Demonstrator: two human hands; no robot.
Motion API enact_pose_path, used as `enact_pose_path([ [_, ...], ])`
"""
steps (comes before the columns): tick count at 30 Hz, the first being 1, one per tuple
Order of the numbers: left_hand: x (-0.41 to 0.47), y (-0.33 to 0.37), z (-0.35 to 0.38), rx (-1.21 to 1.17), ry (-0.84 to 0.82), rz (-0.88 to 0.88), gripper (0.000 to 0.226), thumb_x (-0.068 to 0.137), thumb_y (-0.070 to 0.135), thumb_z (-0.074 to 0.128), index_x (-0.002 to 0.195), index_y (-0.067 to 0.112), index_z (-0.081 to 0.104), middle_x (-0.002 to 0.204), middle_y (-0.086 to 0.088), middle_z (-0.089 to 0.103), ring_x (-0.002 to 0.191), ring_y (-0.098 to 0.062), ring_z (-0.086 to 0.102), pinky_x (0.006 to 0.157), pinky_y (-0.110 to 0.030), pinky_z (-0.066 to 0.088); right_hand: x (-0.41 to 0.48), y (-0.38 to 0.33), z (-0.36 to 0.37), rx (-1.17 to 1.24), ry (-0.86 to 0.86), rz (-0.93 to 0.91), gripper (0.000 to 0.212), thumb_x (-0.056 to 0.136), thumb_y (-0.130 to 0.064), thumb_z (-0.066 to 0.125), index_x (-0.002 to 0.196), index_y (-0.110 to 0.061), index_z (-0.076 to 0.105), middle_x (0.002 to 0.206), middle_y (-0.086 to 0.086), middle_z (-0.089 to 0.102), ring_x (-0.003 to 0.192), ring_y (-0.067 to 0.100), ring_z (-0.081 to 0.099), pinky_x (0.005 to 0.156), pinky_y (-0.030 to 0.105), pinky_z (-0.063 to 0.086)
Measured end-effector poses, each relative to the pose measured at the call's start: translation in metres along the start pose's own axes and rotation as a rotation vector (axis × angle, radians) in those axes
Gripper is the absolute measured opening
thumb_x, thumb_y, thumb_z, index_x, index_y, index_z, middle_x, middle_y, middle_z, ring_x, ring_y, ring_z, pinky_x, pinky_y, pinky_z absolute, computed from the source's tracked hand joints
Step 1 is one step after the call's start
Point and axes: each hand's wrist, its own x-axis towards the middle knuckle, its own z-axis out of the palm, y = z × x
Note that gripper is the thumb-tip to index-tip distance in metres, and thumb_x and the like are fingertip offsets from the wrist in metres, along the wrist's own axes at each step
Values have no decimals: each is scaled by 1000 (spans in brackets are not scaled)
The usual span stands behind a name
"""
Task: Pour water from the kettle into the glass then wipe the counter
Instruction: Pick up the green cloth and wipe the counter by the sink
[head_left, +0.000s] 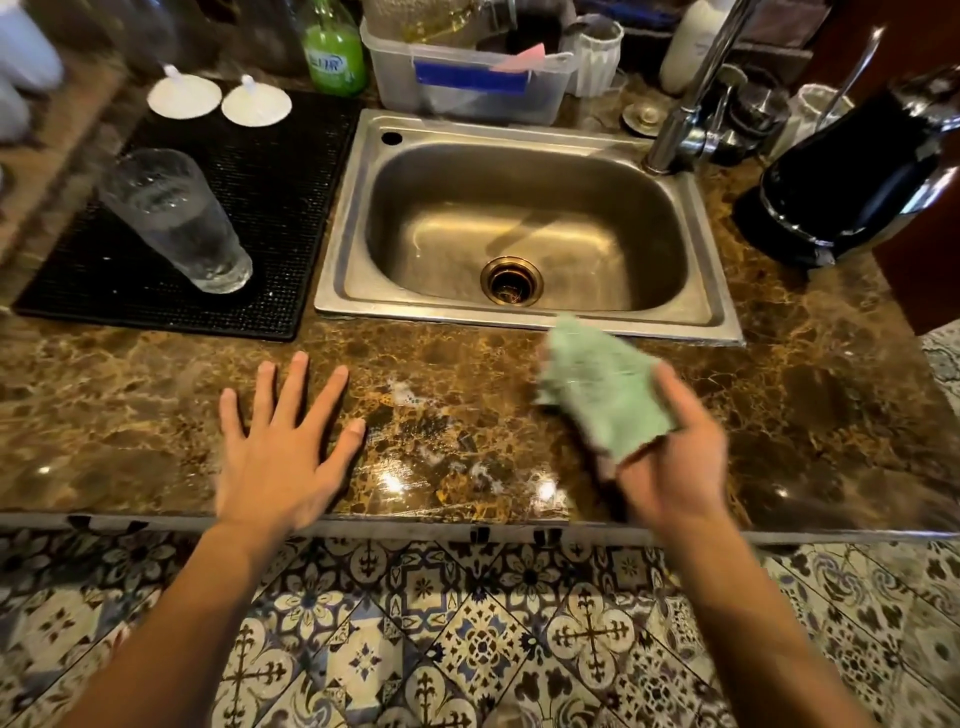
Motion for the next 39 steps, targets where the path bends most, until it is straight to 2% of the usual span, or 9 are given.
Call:
enact_pose_path([
  [6, 1, -2, 3, -4, 15, 4, 70, 97, 72, 6, 161, 45, 8, 173, 1, -1, 158, -27, -8, 125, -61, -2, 37, -65, -90, -142, 342, -223, 37, 101, -36, 55, 125, -13, 71, 131, 11, 72, 129, 28, 63, 112, 43, 47],
  [11, 1, -3, 4, -6, 29, 8, 69, 97, 72, 7, 161, 45, 9, 172, 1, 0, 158, -27, -7, 125, -61, -2, 43, -53, -100, -582, 421, -253, 43, 90, -51, 52, 112, -24, 76, 118, 0, 74, 105, 14, 70, 84, 30, 52],
  [14, 1, -3, 4, -3, 30, 5, 69, 97, 71, 7, 161, 45, 9, 172, 2, -2, 158, -26, -7, 125, -61, -2, 48, -30, -83, -777, 319, -209, 64, 80, -69, 50, 120, -22, 69, 96, 7, 73, 71, 20, 68, 60, 37, 55],
  [17, 1, -2, 4, -7, 40, 7, 68, 98, 70, 9, 161, 44, 11, 173, 1, 1, 159, -27, -6, 125, -61, -1, 47, -5, -49, -856, 189, -162, 42, 82, -73, 48, 103, -44, 70, 75, -1, 73, 47, 8, 58, 37, 21, 44],
  [22, 1, -2, 4, -39, 59, 1, 67, 99, 69, 9, 161, 43, 15, 173, 2, 4, 159, -25, -5, 125, -59, -3, 49, 43, 15, -1059, -116, -214, 38, 108, -50, 36, 138, -37, 54, 85, 19, 68, 57, 16, 53, 45, 26, 43],
  [24, 1, -2, 4, -50, 73, 0, 66, 101, 66, 9, 161, 40, 18, 172, 2, 7, 159, -24, -3, 125, -59, -1, 50, 57, 40, -1138, -222, -231, 33, 110, -47, 32, 134, -41, 54, 80, 5, 65, 55, 6, 54, 51, 21, 45],
  [29, -1, -2, 4, -84, 111, -10, 62, 104, 49, 13, 160, 27, 29, 171, 2, 18, 159, -22, 5, 126, -59, 5, 62, 73, 94, -1253, -474, -221, 40, 111, -38, 36, 138, -30, 65, 142, -4, 62, 82, -9, 53, 102, 31, 45],
  [33, -1, -5, 5, -101, 125, -12, 62, 103, 43, 14, 159, 22, 32, 170, 4, 21, 158, -19, 8, 127, -56, 6, 70, 78, 110, -1323, -711, -193, 37, 110, -31, 42, 128, -23, 73, 123, -13, 69, 80, -29, 54, 78, 2, 38],
  [39, -1, -7, 6, -118, 149, -8, 61, 103, 42, 18, 158, 22, 36, 169, 3, 25, 158, -19, 11, 127, -55, 6, 43, 70, 65, -1276, -782, -44, 54, 95, -51, 44, 109, -13, 78, 98, 24, 73, 76, 34, 71, 75, 45, 56],
])
